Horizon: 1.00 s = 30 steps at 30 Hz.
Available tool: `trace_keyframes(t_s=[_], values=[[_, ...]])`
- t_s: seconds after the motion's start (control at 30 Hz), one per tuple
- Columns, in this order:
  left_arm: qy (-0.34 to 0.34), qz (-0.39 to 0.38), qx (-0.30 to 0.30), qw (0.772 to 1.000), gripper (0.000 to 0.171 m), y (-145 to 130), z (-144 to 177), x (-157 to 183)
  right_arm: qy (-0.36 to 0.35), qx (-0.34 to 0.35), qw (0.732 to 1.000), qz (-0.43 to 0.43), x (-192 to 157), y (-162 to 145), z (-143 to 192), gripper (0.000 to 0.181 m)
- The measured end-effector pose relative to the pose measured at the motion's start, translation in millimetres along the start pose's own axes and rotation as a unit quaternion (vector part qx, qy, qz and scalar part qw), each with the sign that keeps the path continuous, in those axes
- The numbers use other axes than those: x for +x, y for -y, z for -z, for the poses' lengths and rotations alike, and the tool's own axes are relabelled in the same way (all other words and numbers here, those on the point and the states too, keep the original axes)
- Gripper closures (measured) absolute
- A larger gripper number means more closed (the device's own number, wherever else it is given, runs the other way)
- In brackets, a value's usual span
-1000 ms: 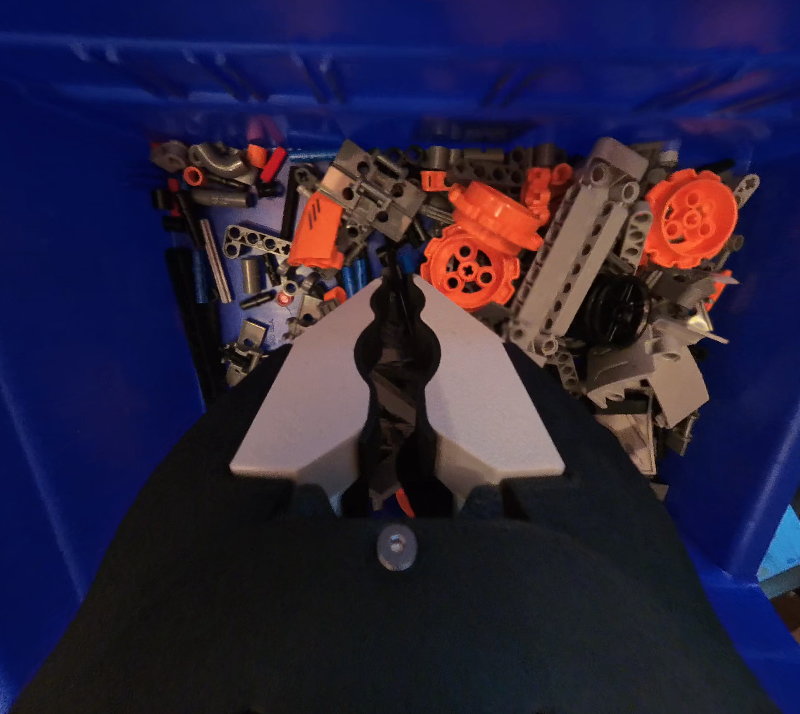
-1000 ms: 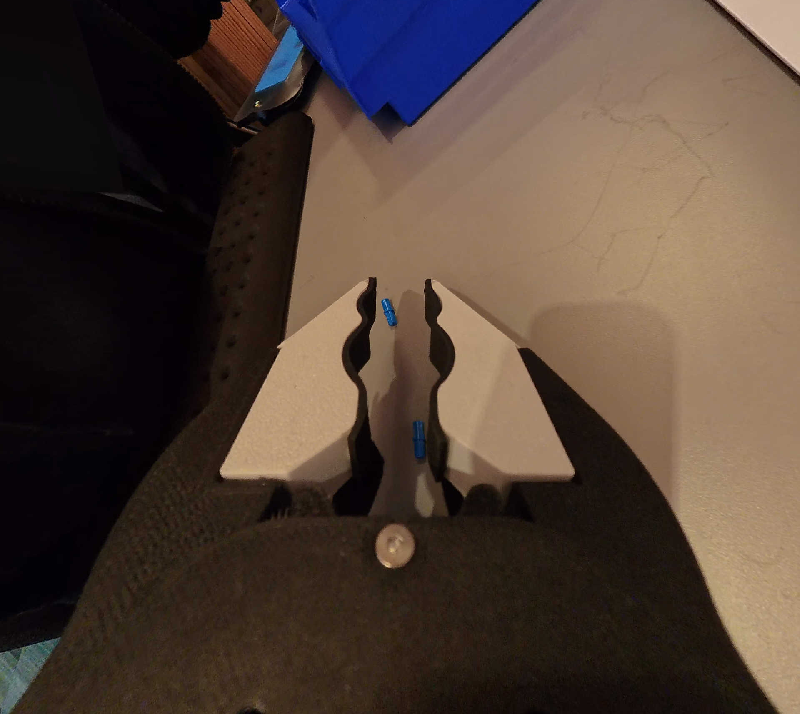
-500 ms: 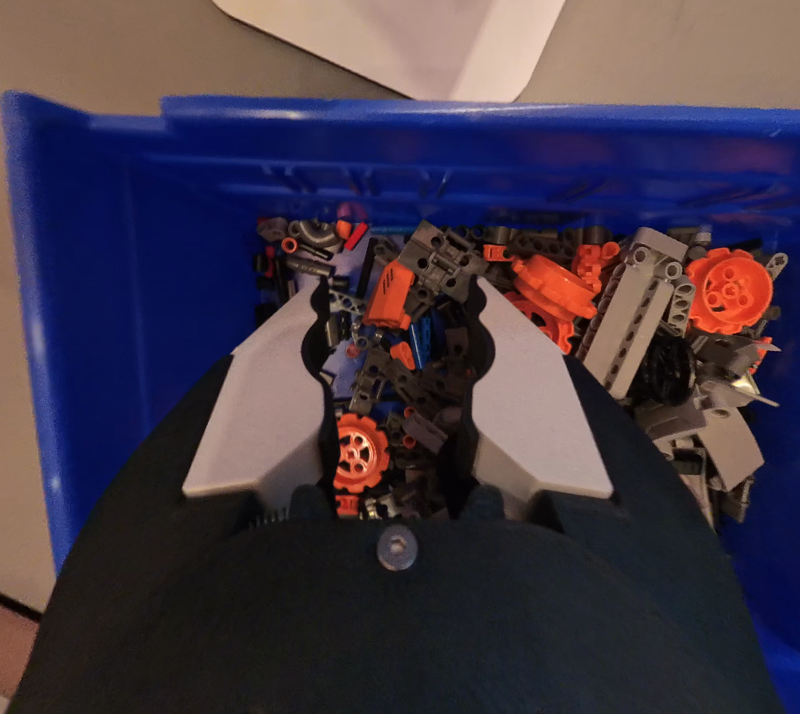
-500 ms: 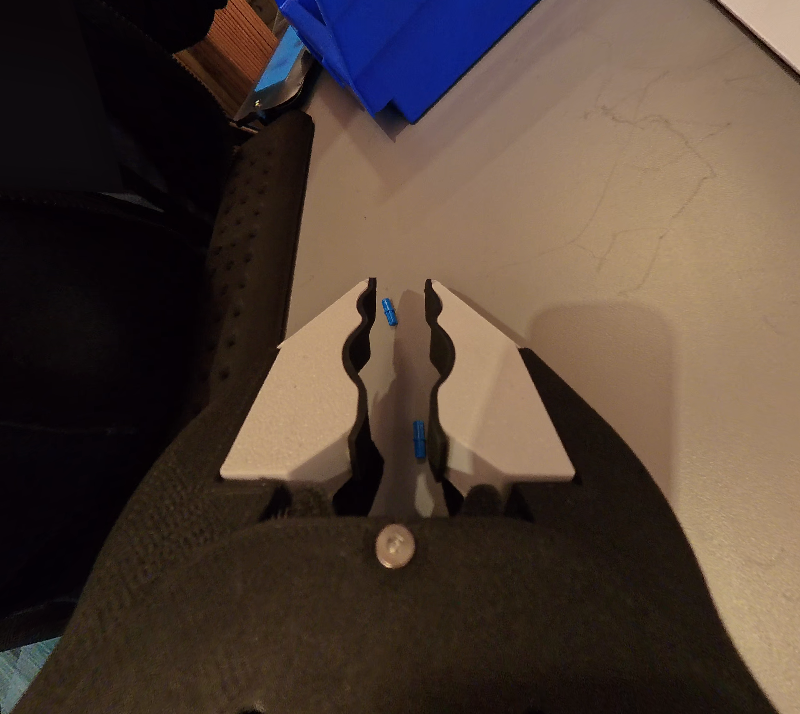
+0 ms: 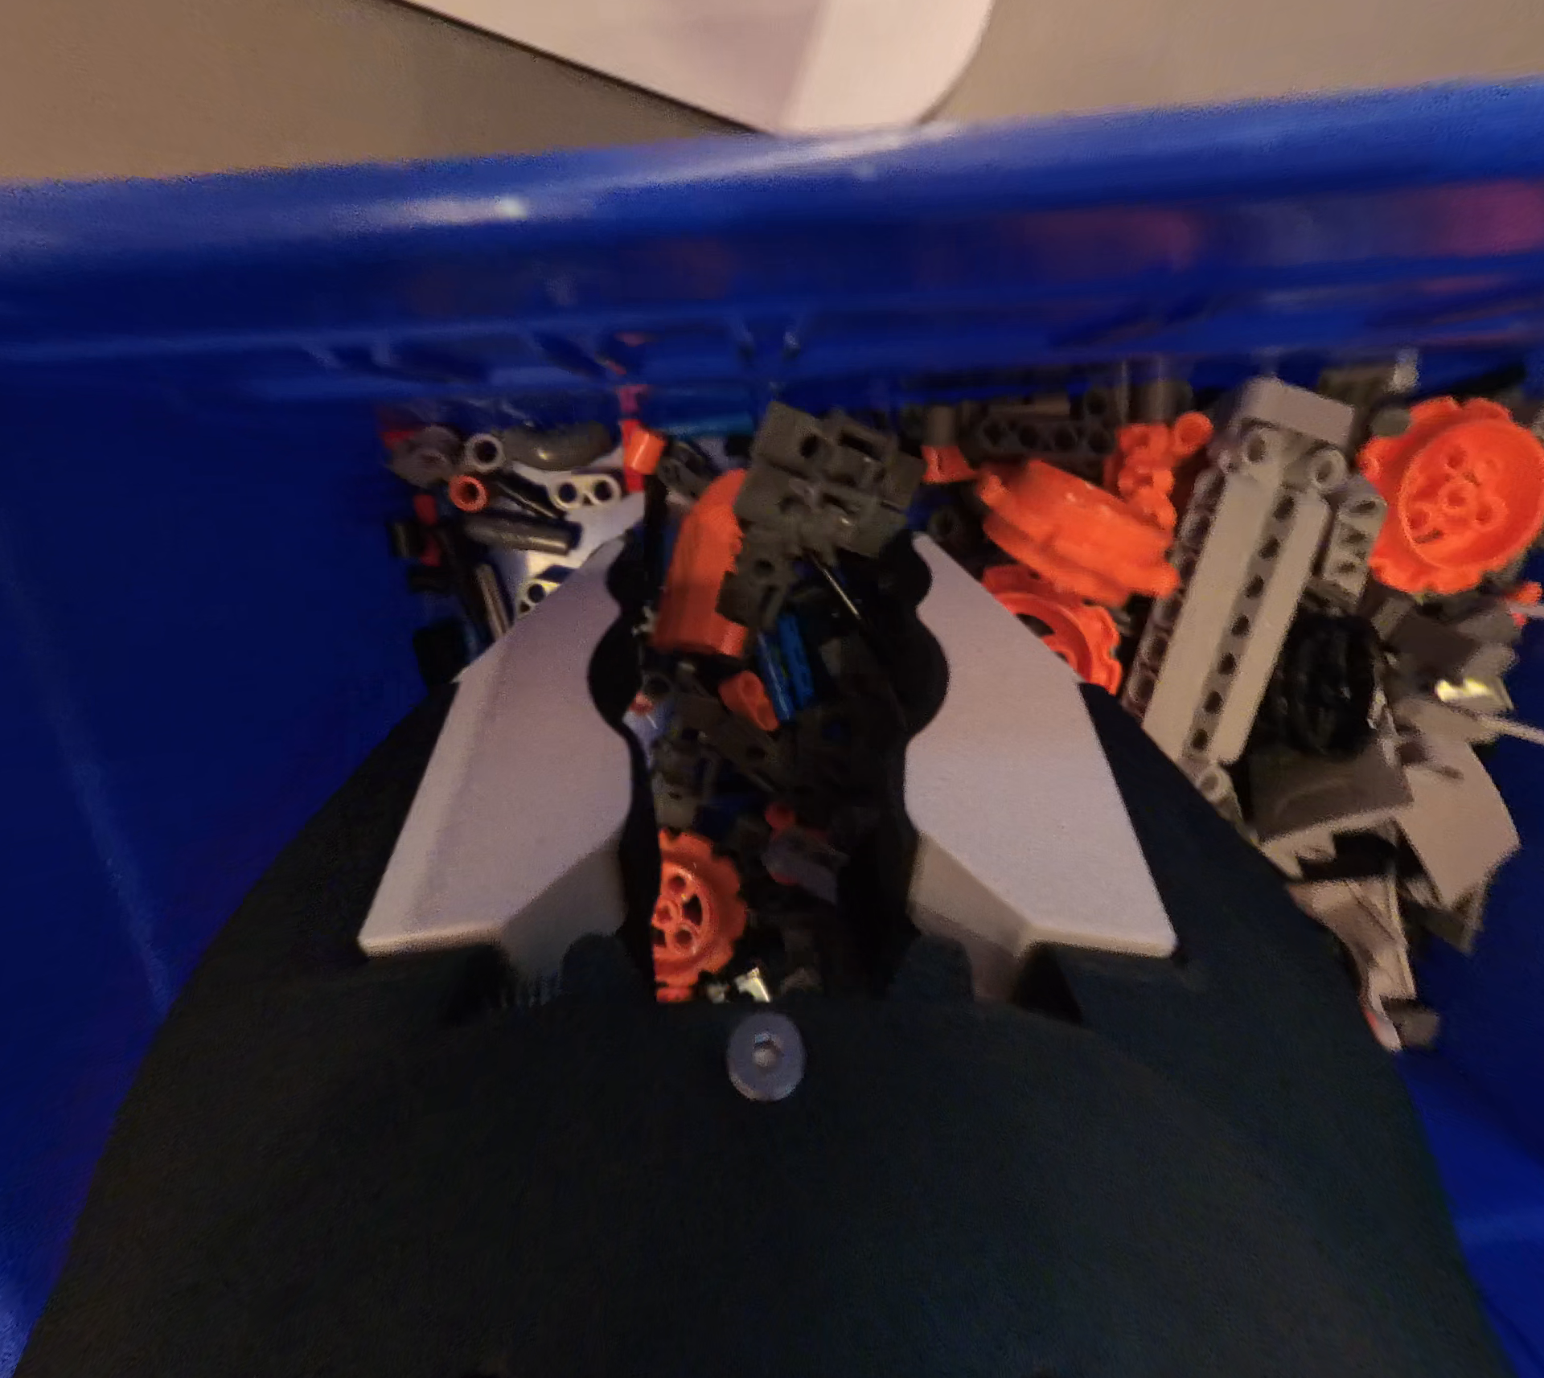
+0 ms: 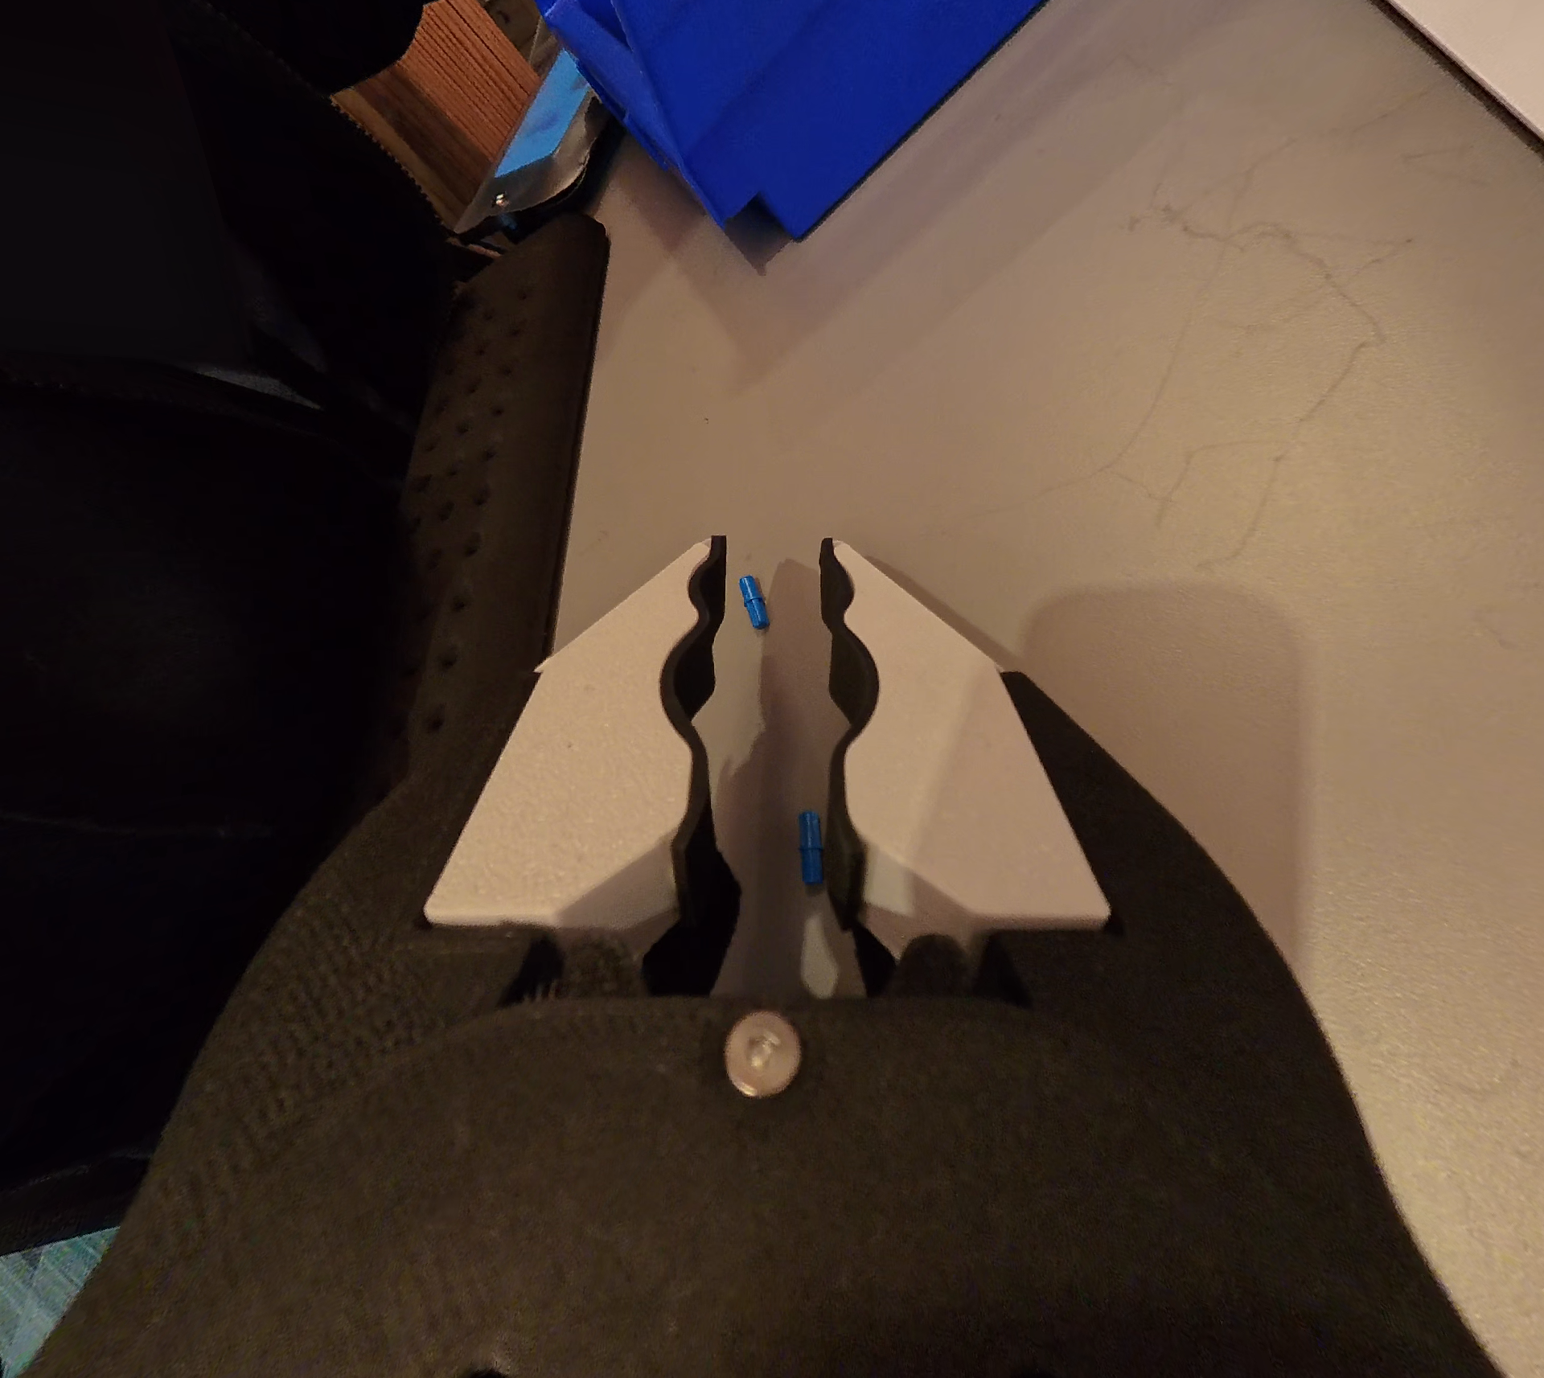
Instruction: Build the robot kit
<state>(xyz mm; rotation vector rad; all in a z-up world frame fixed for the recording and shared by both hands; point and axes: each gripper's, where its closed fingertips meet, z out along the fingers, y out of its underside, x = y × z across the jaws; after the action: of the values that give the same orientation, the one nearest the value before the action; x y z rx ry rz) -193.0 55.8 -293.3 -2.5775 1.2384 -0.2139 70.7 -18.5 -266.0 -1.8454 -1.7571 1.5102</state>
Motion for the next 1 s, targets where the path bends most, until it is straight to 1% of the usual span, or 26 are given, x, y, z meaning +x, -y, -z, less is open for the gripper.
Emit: trace_keyframes(t_s=[0.07,0.1,0.17,0.2,0.23,0.27,0.3,0.43,0.5,0.73,0.83,0.87,0.93,1.0], values=[[-0.02,-0.01,-0.022,1.0,0.129,-9,5,9,0.0,0.0,1.0,0.0,0,0,0,0.161],[-0.019,-0.008,-0.02,1.0,0.126,-9,7,8,0.001,0.0,1.0,0.0,0,0,0,0.161],[-0.007,-0.001,0.011,1.0,0.122,2,12,1,0.001,0.001,1.0,0.0,0,0,0,0.161],[-0.001,0.002,0.024,1.0,0.117,6,14,-3,0.001,0.001,1.0,0.0,0,0,0,0.161],[0.016,0.001,0.034,0.999,0.11,10,14,-11,0.0,0.001,1.0,0.0,0,0,0,0.161],[0.03,-0.004,0.047,0.998,0.109,15,14,-17,0.0,0.001,1.0,0.0,0,0,0,0.161],[0.027,-0.006,0.052,0.998,0.108,17,12,-17,0.0,0.001,1.0,0.0,0,0,0,0.161],[0.001,-0.006,0.042,0.999,0.088,19,2,-15,0.001,0.001,1.0,0.0,0,0,0,0.161],[0.003,-0.012,0.047,0.999,0.082,21,-1,-17,0.001,0.002,1.0,0.0,0,0,0,0.161],[0.011,-0.023,0.046,0.999,0.078,20,-4,-18,0.002,0.001,1.0,0.0,0,0,0,0.161],[0.011,-0.021,0.044,0.999,0.084,18,-2,-17,0.002,0.001,1.0,0.001,-1,0,0,0.161],[0.009,-0.022,0.039,0.999,0.088,15,-1,-16,0.002,0.001,1.0,0.001,-1,0,0,0.161],[-0.01,-0.016,0.033,0.999,0.105,10,0,-8,0.003,0.002,1.0,0.0,-1,0,0,0.161],[-0.012,-0.002,0.025,1.0,0.109,5,0,-5,0.003,0.002,1.0,0.0,-1,1,0,0.161]])
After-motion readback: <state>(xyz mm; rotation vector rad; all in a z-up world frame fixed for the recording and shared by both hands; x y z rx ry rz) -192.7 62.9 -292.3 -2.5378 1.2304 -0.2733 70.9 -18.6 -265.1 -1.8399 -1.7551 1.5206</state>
